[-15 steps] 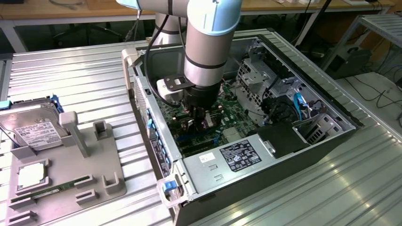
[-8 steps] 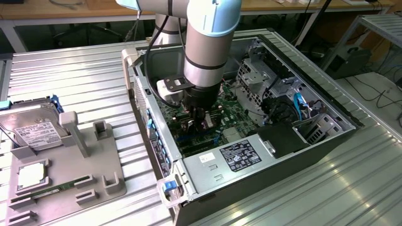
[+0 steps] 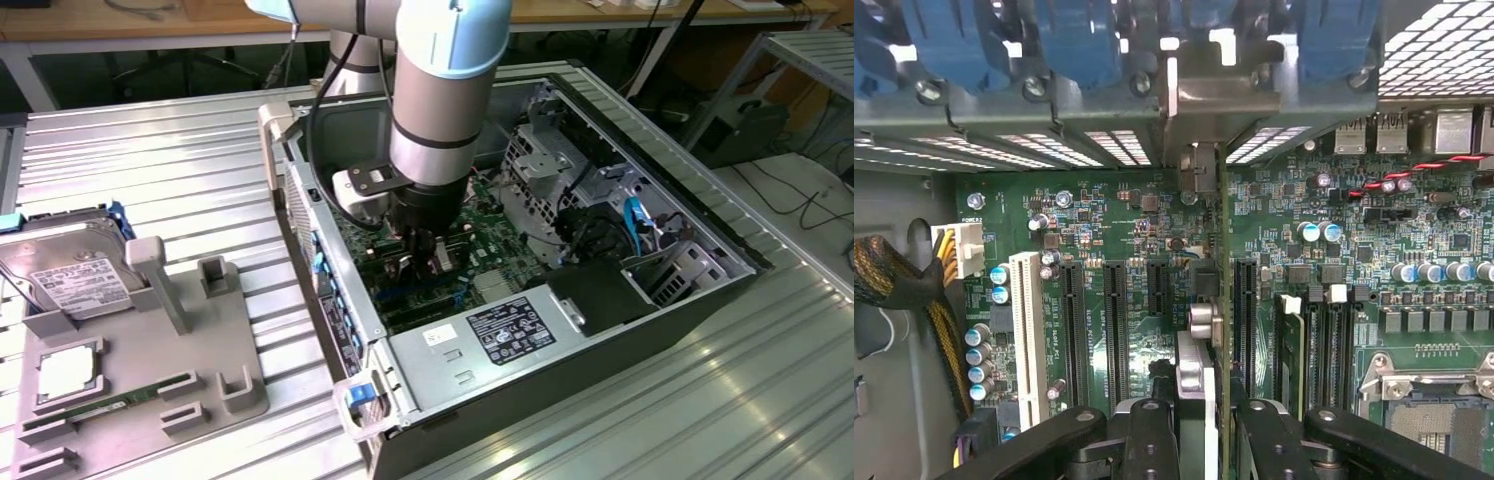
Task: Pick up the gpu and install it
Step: 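Insert the gpu into the slot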
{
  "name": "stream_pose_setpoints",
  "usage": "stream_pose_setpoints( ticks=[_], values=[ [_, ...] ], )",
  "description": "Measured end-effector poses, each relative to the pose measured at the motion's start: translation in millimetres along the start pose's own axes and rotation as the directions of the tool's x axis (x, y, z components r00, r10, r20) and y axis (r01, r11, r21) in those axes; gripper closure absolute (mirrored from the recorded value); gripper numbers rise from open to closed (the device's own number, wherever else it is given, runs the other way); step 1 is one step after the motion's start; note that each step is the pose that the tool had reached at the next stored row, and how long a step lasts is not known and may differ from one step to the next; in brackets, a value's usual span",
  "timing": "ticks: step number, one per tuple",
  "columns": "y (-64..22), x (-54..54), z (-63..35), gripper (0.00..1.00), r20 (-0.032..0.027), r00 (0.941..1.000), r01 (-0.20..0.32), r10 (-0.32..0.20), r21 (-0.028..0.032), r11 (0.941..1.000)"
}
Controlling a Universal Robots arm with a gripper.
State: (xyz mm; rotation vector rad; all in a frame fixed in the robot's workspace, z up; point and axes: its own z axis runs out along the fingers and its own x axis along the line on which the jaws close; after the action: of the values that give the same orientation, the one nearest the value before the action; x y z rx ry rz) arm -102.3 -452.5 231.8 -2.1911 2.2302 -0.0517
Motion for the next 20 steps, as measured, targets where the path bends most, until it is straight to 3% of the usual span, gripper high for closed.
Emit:
stream_pose_setpoints(
  ticks=[20],
  values=[
    [0.3, -0.2, 6.2, 0.72, 0.0005, 1.0000, 0.000, 0.000, 0.0004, 1.0000]
  ],
)
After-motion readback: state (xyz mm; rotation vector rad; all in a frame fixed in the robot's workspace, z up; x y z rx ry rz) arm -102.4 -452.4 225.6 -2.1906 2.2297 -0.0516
